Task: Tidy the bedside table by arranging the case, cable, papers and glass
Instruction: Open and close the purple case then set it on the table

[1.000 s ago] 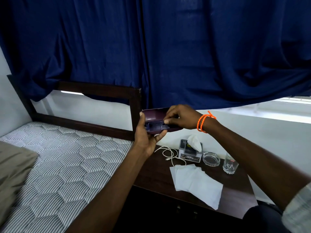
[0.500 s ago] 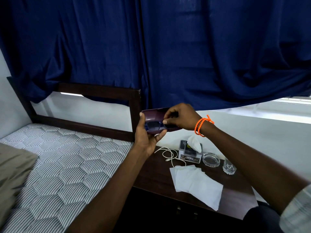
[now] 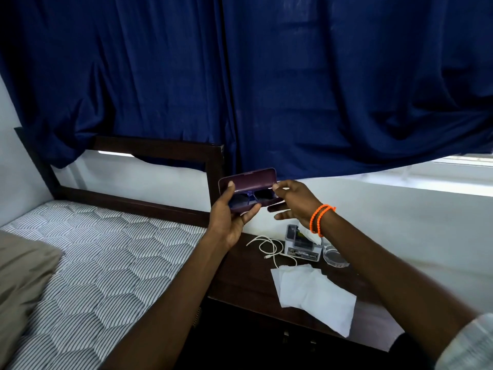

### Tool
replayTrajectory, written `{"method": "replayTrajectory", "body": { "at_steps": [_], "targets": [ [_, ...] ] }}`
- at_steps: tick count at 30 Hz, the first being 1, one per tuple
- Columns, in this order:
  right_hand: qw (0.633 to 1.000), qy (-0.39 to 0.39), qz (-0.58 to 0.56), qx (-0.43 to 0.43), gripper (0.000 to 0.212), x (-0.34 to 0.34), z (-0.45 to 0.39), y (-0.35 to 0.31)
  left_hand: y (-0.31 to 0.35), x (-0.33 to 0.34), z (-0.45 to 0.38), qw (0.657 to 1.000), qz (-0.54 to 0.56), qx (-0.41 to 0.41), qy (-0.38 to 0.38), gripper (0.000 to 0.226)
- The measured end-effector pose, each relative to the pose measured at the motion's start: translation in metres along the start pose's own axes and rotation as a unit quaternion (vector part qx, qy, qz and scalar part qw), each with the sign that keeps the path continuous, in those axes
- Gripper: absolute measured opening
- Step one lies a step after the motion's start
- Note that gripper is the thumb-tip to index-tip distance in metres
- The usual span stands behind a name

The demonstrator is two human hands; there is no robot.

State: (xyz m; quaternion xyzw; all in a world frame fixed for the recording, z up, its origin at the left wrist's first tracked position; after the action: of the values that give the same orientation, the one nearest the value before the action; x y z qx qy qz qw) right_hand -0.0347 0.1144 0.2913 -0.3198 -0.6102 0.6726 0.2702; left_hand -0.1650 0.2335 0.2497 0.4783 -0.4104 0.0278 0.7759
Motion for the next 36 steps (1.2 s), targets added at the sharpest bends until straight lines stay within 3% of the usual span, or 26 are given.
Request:
{"method": "replayTrajectory", "body": {
  "at_steps": [6,17,25,32,36],
  "targets": [
    [1.0,-0.005,-0.029,-0.006,0.011,0.002,0.0038,0.0025,0.0025,-0.0011,0.0006,1.0,-0.003,0.004,-0.024,0.041],
    [0.999,-0.017,-0.042,-0.007,0.023,-0.004,0.0003,0.003,0.0019,0.0036,0.0038,1.0,0.023,-0.012,-0.015,0.02],
    [0.997,-0.018,-0.069,0.009,0.028,-0.0049,-0.0011,0.004,0.0063,0.0063,0.003,0.998,0.041,0.008,-0.04,0.03],
    [0.986,-0.04,-0.15,0.062,0.047,-0.0036,0.0035,0.0011,0.0068,0.0023,0.0015,0.996,0.071,-0.04,-0.035,0.061],
    [0.981,-0.037,-0.167,0.086,0.047,-0.0039,0.0016,0.0038,0.0073,0.0024,-0.0002,0.998,0.044,-0.042,-0.017,0.052]
  ]
}}
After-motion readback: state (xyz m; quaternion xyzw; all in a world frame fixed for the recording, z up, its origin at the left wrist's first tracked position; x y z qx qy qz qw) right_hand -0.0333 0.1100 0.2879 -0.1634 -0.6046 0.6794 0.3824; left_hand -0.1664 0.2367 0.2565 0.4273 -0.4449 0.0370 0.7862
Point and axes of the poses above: each hand's wrist, its own z-axis away from the middle knuckle, its own x-axis out of the palm, y = z × x, the point moved 3 cm from there along -z, towards the middle knuckle, and after that the axes turned 9 degrees about y, right-handed, at the moved point
